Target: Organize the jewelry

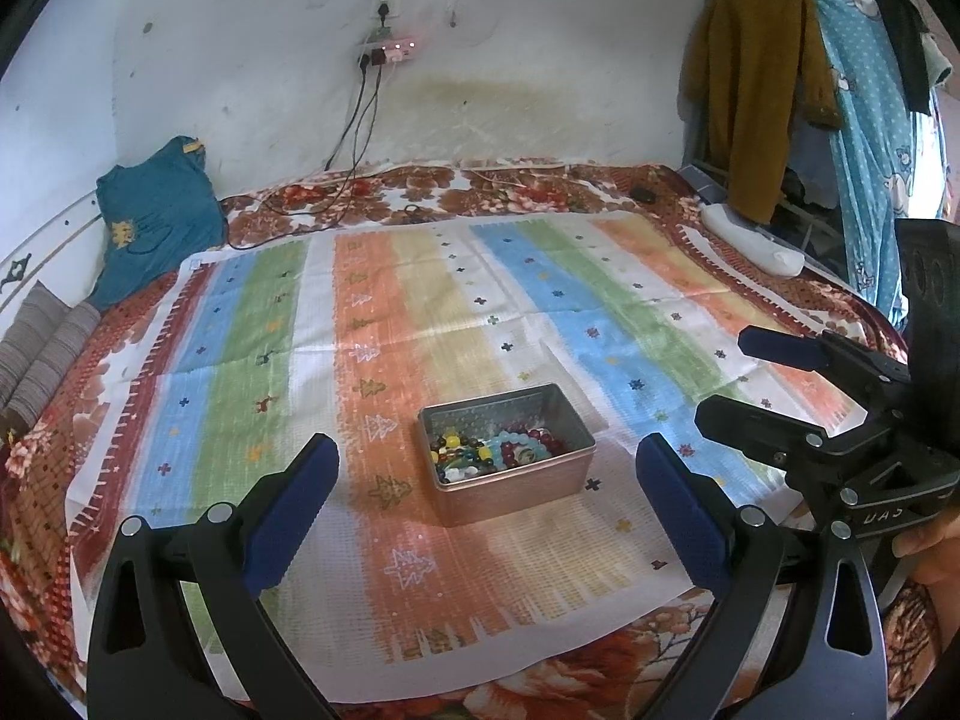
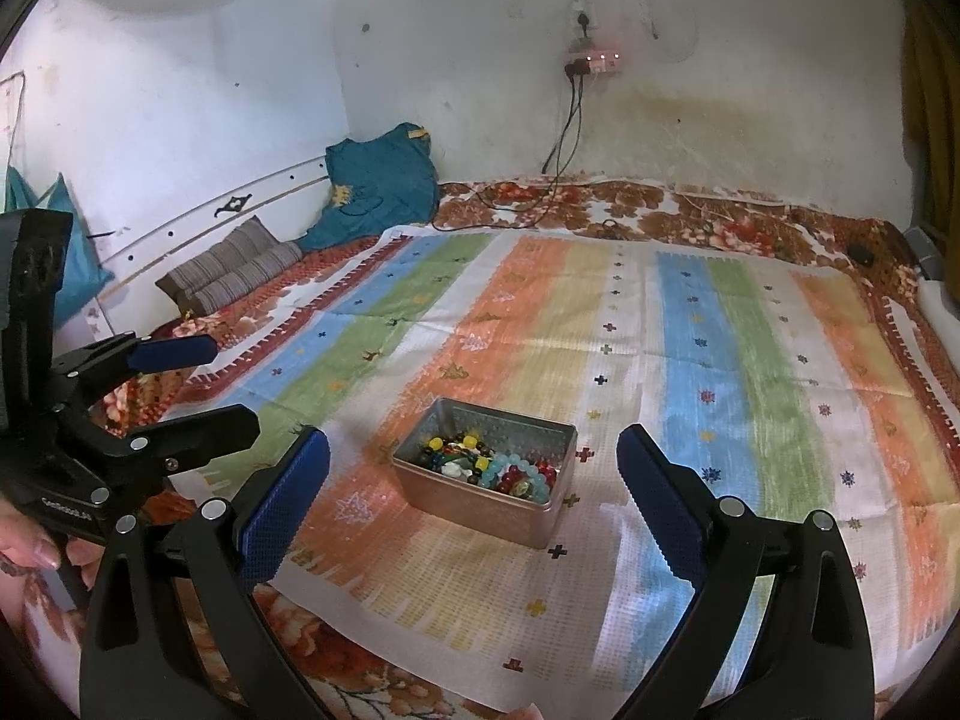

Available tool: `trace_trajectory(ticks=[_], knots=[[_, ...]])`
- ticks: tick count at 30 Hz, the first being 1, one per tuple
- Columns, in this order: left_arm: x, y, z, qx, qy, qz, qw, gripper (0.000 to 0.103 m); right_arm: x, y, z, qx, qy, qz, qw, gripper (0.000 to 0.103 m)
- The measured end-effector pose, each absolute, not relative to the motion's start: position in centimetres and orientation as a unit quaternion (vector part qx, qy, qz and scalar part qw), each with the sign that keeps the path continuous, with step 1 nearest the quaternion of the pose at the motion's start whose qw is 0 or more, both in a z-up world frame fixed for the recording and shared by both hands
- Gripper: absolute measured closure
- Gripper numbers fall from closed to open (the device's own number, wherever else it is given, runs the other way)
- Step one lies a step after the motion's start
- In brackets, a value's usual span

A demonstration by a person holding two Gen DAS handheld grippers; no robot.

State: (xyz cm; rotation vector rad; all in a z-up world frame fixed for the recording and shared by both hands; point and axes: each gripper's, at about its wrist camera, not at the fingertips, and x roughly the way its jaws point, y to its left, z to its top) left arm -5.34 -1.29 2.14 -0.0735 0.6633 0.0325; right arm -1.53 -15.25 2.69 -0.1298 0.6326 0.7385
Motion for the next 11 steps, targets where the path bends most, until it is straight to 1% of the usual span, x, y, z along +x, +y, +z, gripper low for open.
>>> trace_trajectory(ticks=[11], knots=[[-5.20,-1.96,2.74,-0.037,0.314,0.015,0.948,0.006,-1.68,-15.32,2.62,-0.064,0.303,0.356,0.882,0.005]])
